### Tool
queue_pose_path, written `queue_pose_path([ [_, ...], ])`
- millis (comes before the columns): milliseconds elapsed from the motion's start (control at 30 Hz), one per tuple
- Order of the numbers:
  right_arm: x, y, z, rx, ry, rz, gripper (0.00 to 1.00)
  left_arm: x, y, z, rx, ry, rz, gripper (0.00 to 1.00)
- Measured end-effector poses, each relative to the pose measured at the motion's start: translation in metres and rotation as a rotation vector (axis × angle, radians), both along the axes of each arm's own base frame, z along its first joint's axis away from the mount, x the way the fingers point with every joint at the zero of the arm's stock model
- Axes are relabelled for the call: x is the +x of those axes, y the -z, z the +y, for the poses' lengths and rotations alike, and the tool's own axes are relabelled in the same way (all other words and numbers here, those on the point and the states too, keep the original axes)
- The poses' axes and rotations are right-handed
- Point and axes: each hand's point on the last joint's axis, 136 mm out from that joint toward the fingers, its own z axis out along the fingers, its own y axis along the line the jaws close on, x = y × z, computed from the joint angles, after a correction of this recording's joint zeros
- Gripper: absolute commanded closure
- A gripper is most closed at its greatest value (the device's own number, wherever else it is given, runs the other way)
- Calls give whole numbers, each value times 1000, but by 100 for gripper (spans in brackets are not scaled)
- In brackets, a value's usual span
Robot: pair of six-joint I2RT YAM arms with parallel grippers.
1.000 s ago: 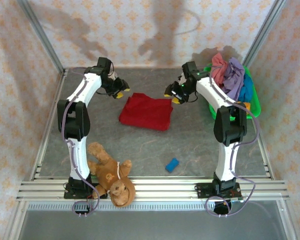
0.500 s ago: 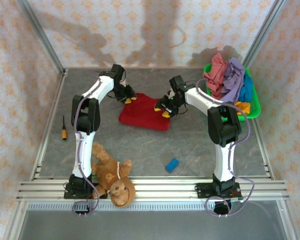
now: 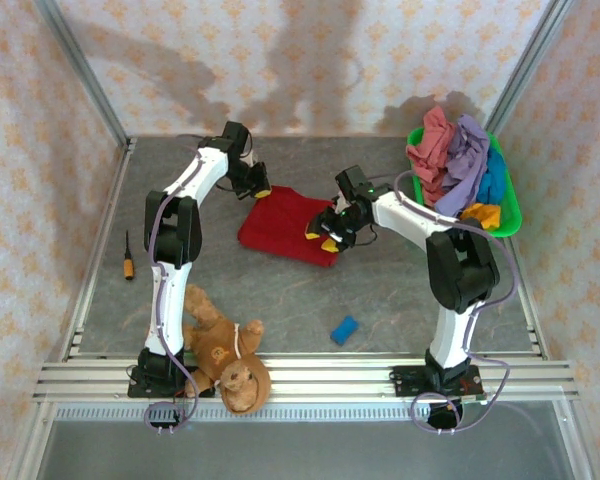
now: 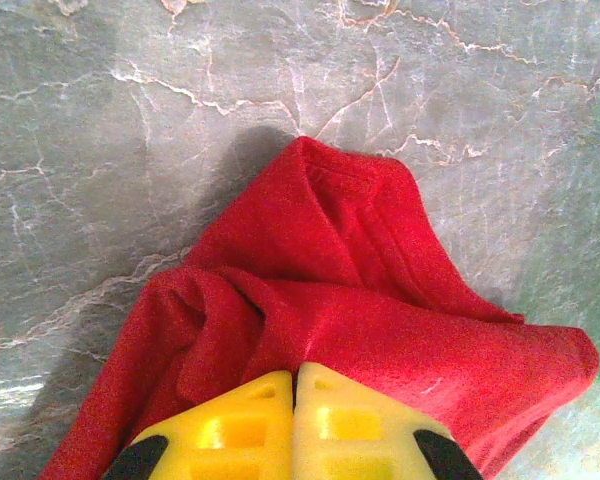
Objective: Fold and stack the t-shirts
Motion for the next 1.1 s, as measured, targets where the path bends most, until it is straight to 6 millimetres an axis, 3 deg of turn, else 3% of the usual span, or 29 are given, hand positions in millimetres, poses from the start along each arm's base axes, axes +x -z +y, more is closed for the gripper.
queue_pose_path([
  [267, -13, 48, -8, -53, 14, 90, 48, 10, -10, -8, -55, -32, -25, 100],
  [567, -10, 52, -8, -42, 16, 72, 48, 36, -56, -36, -108, -1, -181, 100],
  [667, -9, 51, -8, -36, 20, 68, 48, 43, -62, -40, -106, -8, -206, 100],
  [800, -7, 49, -7, -30, 21, 56, 48, 61, -40, -43, -112, -14, -215, 100],
  [1000, -6, 47, -9, -30, 26, 53, 47, 69, 38, -45, -108, -26, -132, 98],
  [1100, -8, 39, -13, -41, 30, 45, 47, 76, 30, -45, -122, -25, -165, 71],
])
